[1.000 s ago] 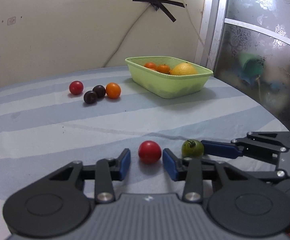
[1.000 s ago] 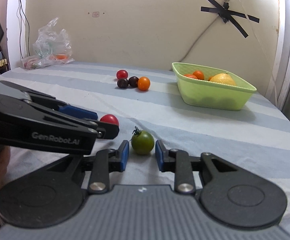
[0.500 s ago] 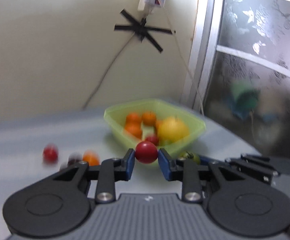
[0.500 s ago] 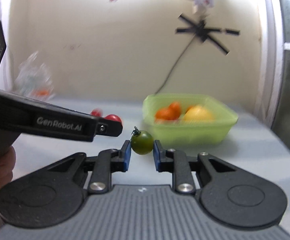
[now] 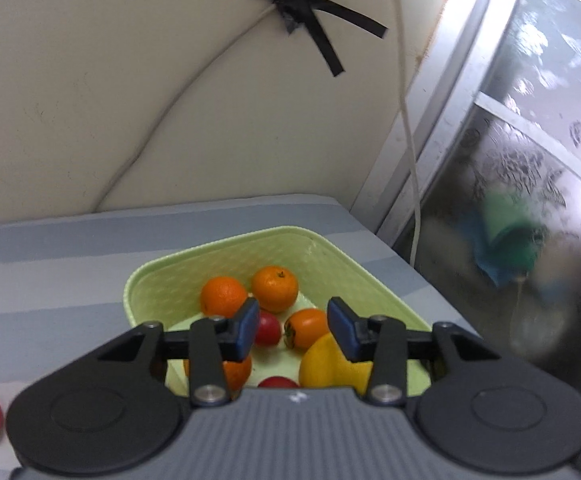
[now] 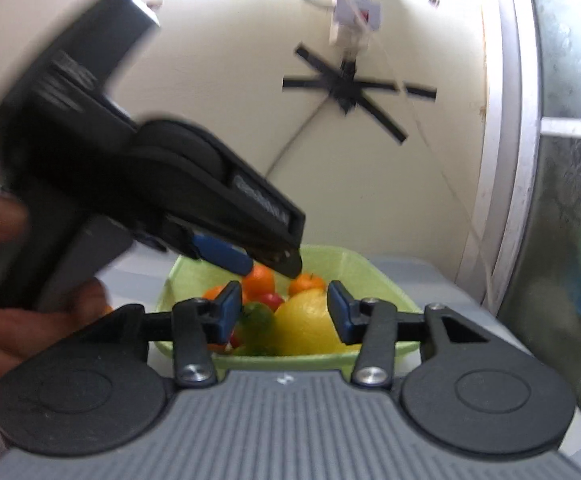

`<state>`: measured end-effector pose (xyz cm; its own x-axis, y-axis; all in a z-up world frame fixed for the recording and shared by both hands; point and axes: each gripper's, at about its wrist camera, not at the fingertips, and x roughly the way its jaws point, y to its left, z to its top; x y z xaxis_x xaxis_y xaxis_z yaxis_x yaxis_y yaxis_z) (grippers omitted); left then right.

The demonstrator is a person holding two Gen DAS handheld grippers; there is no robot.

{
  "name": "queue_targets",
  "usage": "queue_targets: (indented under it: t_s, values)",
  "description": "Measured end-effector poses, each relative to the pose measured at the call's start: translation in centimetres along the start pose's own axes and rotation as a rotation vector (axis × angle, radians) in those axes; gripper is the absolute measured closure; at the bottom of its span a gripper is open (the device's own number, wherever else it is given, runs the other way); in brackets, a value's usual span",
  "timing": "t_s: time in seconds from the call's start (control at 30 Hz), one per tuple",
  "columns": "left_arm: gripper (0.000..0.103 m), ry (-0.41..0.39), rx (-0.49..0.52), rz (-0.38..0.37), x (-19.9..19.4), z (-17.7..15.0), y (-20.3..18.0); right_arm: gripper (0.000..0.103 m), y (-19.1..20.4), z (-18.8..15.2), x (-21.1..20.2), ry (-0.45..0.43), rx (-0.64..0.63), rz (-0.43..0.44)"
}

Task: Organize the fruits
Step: 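Carry both tomatoes over the green basket and open both grippers, then withdraw both open grippers back toward the remaining tomatoes, then grasp an orange cherry tomato with the right gripper while the left gripper grasps a red one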

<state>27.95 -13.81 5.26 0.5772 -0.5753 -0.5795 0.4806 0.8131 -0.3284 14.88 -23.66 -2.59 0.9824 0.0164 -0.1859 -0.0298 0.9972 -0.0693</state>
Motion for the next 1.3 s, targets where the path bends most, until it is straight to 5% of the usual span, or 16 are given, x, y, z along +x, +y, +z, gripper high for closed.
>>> queue_targets:
  t_s: [0.23,0.3,0.5,0.6,0.7,1.0,1.3]
  values:
    - [0.064,-0.163,-0.057,0.018,-8.8,-0.7,3.4,0.055,-1.1,0.0,-2.5,-0.111,0.031,-0.044]
    - [0.064,-0.197,-0.078,0.057,-11.9,-1.7,5.1,0.067,-1.2,0.1,-3.2,-0.140,0.043,-0.037]
    - [0.064,-0.212,-0.144,0.311,-17.7,-7.8,10.1,0.075,-0.6,0.7,-3.3,-0.125,0.106,0.078]
    - [0.064,-0.188,-0.179,0.394,-17.7,-10.3,11.9,0.074,1.6,0.9,-3.5,-0.022,0.111,0.255]
    - [0.064,-0.159,-0.195,0.388,-16.8,-11.3,12.5,0.074,5.8,0.7,-2.8,0.083,0.003,0.341]
    - [0.064,-0.160,-0.044,0.387,-15.2,-8.8,11.1,0.073,9.2,1.2,1.3,0.217,-0.020,0.292]
    - [0.064,-0.059,-0.053,0.315,-9.6,-4.7,13.2,0.072,10.8,0.3,4.1,0.276,-0.095,0.240]
